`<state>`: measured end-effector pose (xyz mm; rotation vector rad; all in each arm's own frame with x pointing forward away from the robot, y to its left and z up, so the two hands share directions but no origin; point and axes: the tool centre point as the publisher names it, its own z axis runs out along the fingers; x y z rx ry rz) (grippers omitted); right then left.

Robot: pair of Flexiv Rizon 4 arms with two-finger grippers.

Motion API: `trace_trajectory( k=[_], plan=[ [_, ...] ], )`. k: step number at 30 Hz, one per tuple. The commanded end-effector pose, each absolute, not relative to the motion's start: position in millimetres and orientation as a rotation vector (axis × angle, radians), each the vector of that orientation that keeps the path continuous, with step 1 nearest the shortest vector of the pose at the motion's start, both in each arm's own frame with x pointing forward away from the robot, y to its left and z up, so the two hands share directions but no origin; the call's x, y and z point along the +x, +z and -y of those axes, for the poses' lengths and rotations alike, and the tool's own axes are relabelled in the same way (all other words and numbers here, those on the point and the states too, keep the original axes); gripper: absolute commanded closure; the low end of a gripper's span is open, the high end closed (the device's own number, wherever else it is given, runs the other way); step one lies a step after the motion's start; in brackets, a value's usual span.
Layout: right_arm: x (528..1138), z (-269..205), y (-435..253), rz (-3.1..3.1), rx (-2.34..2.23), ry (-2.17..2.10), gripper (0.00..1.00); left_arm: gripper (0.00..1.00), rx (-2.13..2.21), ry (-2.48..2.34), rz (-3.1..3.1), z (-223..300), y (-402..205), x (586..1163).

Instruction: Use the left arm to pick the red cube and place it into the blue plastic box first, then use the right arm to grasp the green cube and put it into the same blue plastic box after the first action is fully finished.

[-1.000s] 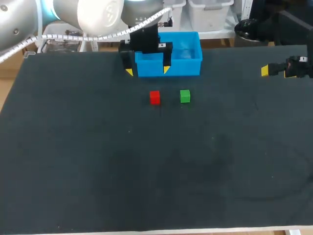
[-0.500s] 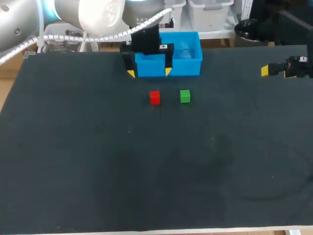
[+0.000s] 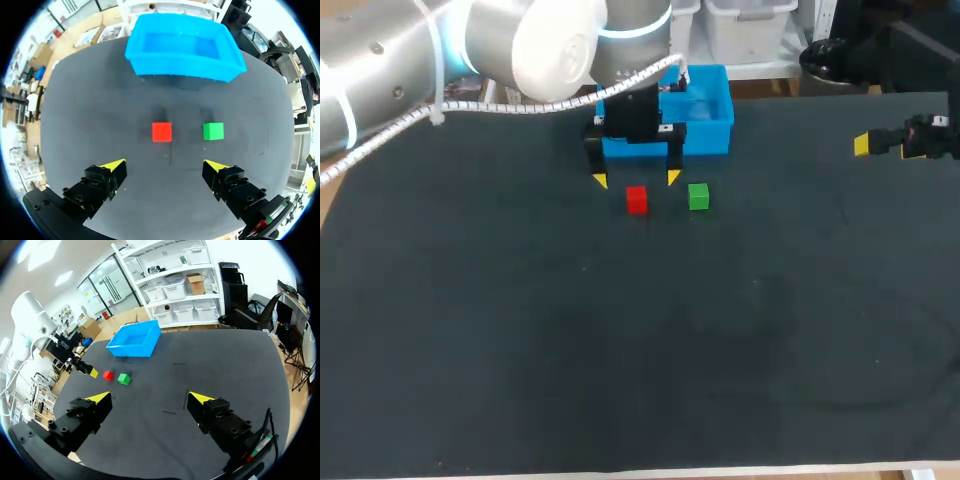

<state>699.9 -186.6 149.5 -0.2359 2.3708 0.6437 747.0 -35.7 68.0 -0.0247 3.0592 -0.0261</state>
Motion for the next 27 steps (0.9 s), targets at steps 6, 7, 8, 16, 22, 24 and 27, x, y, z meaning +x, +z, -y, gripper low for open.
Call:
trace_trajectory(
  k=[6, 7, 8, 16, 22, 24, 27],
  plan=[
    [699.8, 186.4, 149.7, -2.372, -0.235, 0.642, 0.0, 0.0, -0.046, -0.022, -3.047, 32.7, 52.5, 757.3],
    [699.8, 186.4, 149.7, -2.372, -0.235, 0.642, 0.0, 0.0, -0.049, -0.022, -3.04, 31.9, 50.3, 757.9],
    [699.8, 186.4, 149.7, -2.372, -0.235, 0.642, 0.0, 0.0, -0.052, -0.014, -3.037, 31.0, 47.8, 758.5],
    [699.8, 186.4, 149.7, -2.372, -0.235, 0.642, 0.0, 0.0, -0.081, 0.017, -3.025, 26.0, 24.7, 761.2],
    [699.8, 186.4, 149.7, -2.372, -0.235, 0.642, 0.0, 0.0, -0.089, -0.056, -3.0, 26.6, 16.8, 762.0],
    [699.8, 186.4, 149.7, -2.372, -0.235, 0.642, 0.0, 0.0, -0.086, -0.058, -2.992, 26.8, 14.5, 763.3],
    [699.8, 186.4, 149.7, -2.372, -0.235, 0.642, 0.0, 0.0, -0.083, -0.067, -2.985, 26.2, 10.8, 764.8]
  ],
)
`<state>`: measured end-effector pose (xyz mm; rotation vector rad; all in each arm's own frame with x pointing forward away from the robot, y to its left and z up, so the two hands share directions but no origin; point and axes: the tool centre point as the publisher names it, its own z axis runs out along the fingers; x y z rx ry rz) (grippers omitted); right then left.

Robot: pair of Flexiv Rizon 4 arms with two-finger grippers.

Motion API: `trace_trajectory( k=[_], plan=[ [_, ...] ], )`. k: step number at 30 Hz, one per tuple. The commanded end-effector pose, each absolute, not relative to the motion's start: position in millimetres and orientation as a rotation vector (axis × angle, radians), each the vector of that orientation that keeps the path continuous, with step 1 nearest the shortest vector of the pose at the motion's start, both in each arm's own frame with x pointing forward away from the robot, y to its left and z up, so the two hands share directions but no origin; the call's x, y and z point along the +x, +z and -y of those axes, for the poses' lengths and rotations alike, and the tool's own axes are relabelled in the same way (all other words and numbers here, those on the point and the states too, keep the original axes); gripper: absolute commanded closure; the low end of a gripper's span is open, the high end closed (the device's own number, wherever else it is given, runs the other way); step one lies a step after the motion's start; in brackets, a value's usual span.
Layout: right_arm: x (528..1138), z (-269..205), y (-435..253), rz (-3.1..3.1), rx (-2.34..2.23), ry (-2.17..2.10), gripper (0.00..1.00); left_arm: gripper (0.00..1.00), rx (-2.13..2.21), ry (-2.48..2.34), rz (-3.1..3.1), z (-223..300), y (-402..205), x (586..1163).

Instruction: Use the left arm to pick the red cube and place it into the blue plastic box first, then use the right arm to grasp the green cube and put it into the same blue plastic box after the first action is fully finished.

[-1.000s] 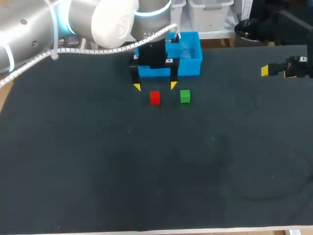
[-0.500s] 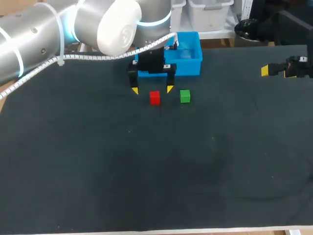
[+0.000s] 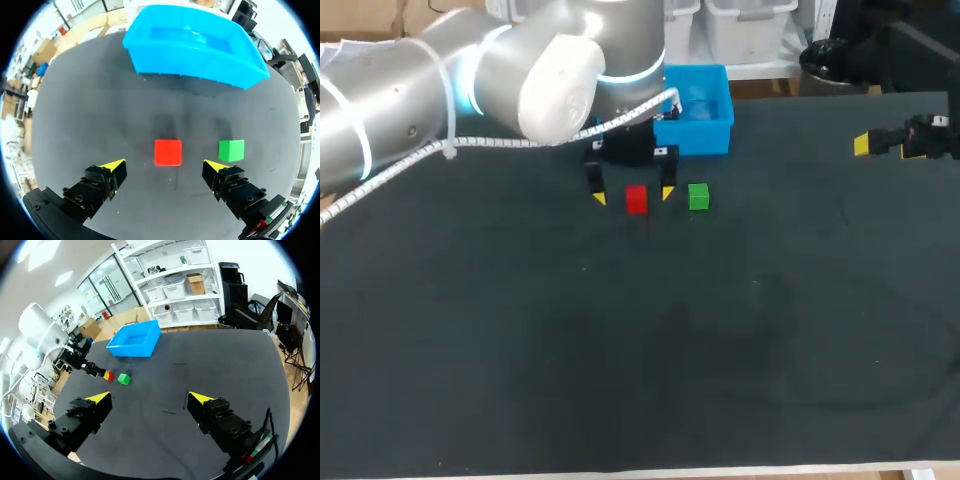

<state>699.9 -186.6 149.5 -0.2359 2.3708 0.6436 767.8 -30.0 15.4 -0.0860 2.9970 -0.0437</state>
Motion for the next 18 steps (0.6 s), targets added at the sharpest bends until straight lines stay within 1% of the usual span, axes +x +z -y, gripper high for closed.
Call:
trace_trajectory(
  k=[1, 18],
  plan=[
    [699.8, 186.4, 149.7, -2.372, -0.235, 0.642, 0.0, 0.0, -0.083, -0.062, -2.985, 25.7, 9.0, 765.4],
    [699.8, 186.4, 149.7, -2.372, -0.235, 0.642, 0.0, 0.0, -0.036, -0.045, -2.967, 26.9, -11.6, 773.7]
  ],
)
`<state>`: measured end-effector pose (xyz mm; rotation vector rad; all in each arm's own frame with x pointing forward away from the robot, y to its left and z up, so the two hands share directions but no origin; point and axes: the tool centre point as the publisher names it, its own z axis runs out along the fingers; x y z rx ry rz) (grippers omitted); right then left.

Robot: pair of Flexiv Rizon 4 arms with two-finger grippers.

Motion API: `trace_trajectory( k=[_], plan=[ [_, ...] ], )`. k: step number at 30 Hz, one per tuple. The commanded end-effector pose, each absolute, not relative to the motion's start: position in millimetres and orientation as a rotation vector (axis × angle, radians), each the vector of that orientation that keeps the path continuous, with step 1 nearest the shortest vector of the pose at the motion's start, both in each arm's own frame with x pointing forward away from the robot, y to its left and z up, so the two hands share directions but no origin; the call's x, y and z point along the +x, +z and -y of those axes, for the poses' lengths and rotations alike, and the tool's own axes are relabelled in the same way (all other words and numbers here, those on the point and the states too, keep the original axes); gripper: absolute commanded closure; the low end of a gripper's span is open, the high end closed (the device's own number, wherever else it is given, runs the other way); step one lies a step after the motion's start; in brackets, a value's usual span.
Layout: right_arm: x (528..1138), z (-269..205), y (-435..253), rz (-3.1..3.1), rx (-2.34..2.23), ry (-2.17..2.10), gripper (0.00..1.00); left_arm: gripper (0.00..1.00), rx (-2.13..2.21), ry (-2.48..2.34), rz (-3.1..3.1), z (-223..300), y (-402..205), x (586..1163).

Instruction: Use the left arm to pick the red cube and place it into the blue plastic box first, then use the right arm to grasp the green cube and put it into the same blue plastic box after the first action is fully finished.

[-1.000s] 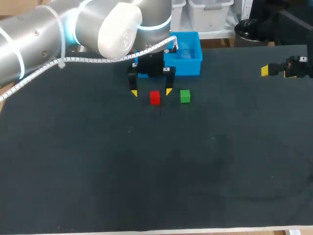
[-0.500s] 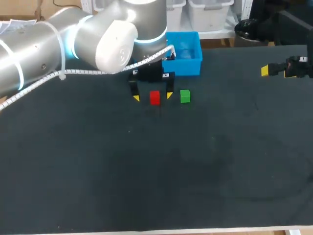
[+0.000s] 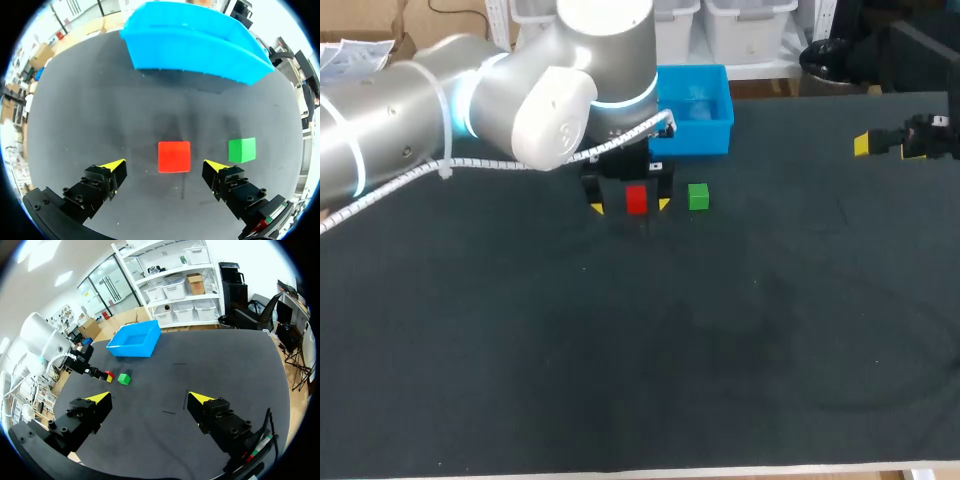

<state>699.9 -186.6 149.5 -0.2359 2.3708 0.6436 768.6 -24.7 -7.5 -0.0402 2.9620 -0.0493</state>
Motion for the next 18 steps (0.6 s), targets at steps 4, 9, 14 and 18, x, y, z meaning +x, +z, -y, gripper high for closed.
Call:
trace_trajectory(
  k=[4, 9, 14, 18],
  plan=[
    [699.8, 186.4, 149.7, -2.372, -0.235, 0.642, 0.0, 0.0, -0.025, -0.031, -2.974, 28.2, -14.5, 775.5],
    [699.8, 186.4, 149.7, -2.372, -0.235, 0.642, 0.0, 0.0, -0.015, -0.019, -2.975, 30.2, -16.7, 779.8],
    [699.8, 186.4, 149.7, -2.372, -0.235, 0.642, 0.0, 0.0, -0.007, -0.011, -2.975, 31.1, -17.3, 783.3],
    [699.8, 186.4, 149.7, -2.372, -0.235, 0.642, 0.0, 0.18, -0.009, -0.007, -2.975, 30.6, -18.5, 786.1]
  ],
)
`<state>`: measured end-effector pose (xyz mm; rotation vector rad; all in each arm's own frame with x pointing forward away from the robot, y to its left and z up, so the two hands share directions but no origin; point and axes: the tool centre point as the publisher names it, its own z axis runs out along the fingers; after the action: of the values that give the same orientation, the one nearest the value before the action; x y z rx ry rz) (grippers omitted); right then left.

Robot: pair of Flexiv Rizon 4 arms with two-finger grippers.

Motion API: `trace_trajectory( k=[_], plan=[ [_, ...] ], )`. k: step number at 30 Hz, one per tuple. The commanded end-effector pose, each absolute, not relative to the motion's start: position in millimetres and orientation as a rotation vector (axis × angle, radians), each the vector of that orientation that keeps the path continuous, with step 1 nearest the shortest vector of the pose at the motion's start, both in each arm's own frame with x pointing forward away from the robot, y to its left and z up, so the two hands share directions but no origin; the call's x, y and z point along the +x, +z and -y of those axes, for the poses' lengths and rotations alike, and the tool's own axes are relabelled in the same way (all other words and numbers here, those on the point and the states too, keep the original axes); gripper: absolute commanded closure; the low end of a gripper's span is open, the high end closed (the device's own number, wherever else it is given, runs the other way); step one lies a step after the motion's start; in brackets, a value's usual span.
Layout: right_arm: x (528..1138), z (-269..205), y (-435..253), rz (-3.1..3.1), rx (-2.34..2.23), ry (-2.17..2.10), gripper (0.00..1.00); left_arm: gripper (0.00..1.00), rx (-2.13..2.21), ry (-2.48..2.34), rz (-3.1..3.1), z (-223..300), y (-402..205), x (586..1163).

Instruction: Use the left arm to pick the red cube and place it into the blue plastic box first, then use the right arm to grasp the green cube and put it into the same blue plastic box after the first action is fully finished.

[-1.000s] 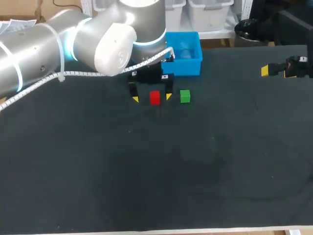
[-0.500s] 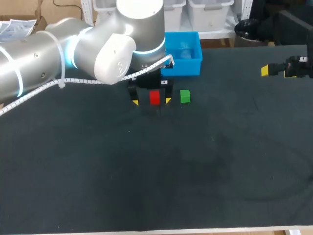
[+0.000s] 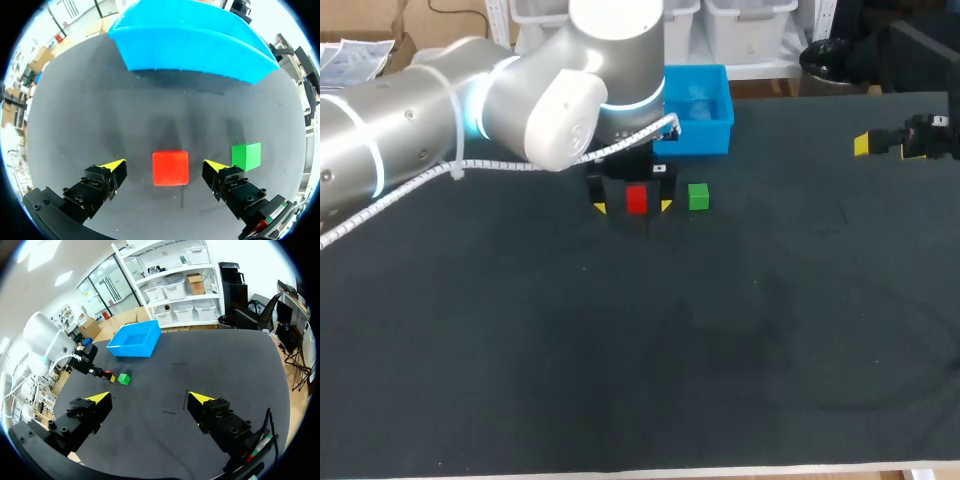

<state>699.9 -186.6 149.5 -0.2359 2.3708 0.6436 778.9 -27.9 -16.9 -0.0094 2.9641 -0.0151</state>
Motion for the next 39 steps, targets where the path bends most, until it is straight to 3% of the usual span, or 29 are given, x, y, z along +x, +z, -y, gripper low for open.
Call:
trace_trajectory(
  k=[1, 3, 24, 39],
  plan=[
    [699.8, 186.4, 149.7, -2.372, -0.235, 0.642, 0.0, 0.56, -0.012, -0.006, -2.976, 30.2, -19.0, 786.5],
    [699.8, 186.4, 149.7, -2.372, -0.235, 0.642, 0.0, 1.0, -0.016, -0.005, -2.977, 29.8, -19.3, 786.6],
    [699.8, 186.4, 149.7, -2.372, -0.235, 0.642, 0.0, 1.0, -0.015, 0.016, -2.974, 19.9, -8.4, 780.9],
    [699.8, 186.4, 149.7, -2.372, -0.235, 0.642, 0.0, 1.0, 0.043, -0.042, -2.894, 23.7, 38.0, 788.0]
  ],
)
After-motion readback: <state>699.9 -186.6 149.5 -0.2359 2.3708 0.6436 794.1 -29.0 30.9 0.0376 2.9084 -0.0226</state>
